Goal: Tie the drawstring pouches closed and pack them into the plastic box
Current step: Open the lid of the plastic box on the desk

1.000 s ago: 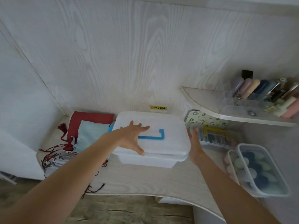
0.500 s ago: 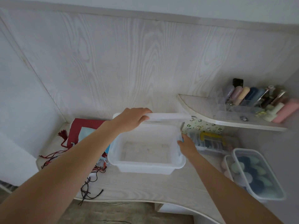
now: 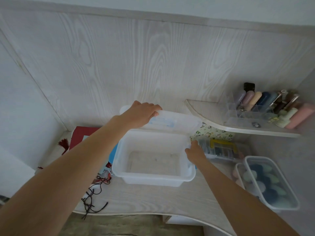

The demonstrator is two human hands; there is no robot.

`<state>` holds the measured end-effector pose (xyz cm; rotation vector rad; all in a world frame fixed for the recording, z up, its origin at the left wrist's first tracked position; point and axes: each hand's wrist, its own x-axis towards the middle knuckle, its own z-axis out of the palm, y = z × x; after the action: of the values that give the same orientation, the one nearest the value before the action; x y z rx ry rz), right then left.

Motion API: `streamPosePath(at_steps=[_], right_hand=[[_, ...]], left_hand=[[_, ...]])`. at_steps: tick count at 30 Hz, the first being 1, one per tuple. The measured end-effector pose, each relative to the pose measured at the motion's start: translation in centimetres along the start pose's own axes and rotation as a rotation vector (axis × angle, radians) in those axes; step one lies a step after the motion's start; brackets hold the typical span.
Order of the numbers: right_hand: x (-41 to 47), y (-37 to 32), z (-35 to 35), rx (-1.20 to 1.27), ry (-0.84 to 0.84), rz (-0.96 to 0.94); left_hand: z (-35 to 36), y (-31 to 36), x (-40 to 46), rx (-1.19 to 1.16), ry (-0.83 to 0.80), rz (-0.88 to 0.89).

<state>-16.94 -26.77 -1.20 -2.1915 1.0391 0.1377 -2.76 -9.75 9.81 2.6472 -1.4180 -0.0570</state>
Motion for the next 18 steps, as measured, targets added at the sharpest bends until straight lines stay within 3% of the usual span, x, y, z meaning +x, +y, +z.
streamPosePath(at_steps=[8,18], right_hand=[[-0.2,-0.1,-0.1,-0.030,-0.006,0.002],[-1.1,0.7,0.4,-0.020,0.053,0.009]], left_hand=[[0.8,-0.3,0.0,-0.065,-0.010,-0.037],[3.2,-1.7,-0.2,-0.273,-0.143,-0.111]])
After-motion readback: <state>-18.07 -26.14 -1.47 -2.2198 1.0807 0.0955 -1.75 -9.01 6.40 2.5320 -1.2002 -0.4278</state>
